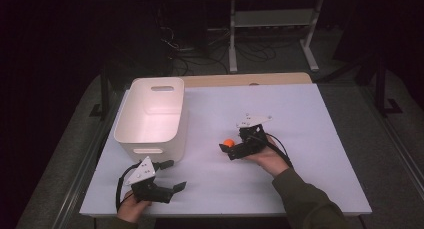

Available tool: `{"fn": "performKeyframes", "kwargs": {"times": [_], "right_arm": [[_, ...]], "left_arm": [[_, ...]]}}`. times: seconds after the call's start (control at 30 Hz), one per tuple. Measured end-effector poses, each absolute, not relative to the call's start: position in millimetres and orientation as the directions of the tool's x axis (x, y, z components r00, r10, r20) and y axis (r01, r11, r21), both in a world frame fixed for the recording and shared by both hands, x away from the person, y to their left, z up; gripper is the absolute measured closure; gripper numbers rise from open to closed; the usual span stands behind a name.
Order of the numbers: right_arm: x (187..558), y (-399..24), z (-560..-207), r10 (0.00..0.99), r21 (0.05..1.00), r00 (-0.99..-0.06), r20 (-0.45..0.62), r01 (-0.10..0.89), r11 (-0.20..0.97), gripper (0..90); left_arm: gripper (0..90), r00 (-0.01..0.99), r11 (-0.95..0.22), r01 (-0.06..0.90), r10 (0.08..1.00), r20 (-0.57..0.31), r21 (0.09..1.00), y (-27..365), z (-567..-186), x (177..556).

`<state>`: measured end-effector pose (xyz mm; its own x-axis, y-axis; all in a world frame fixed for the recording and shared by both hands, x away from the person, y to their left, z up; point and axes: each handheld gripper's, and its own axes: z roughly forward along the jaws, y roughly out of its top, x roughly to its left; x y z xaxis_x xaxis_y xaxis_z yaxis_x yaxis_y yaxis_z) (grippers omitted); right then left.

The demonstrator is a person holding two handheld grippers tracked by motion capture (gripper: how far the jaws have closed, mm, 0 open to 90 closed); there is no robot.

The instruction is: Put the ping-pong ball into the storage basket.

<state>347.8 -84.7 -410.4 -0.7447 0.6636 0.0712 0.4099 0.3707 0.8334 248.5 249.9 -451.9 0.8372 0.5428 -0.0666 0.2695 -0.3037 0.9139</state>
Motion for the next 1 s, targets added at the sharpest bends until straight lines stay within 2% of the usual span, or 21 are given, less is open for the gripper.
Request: {"fn": "performKeyframes", "kwargs": {"times": [1.0], "right_arm": [[366,-69,-406,0.659,0.838,-0.749,0.073,0.404,0.366,0.0]], "left_arm": [[14.1,0.838,-0.301,0.27,0.542,-0.069,0.915,250,-452,249]]}}
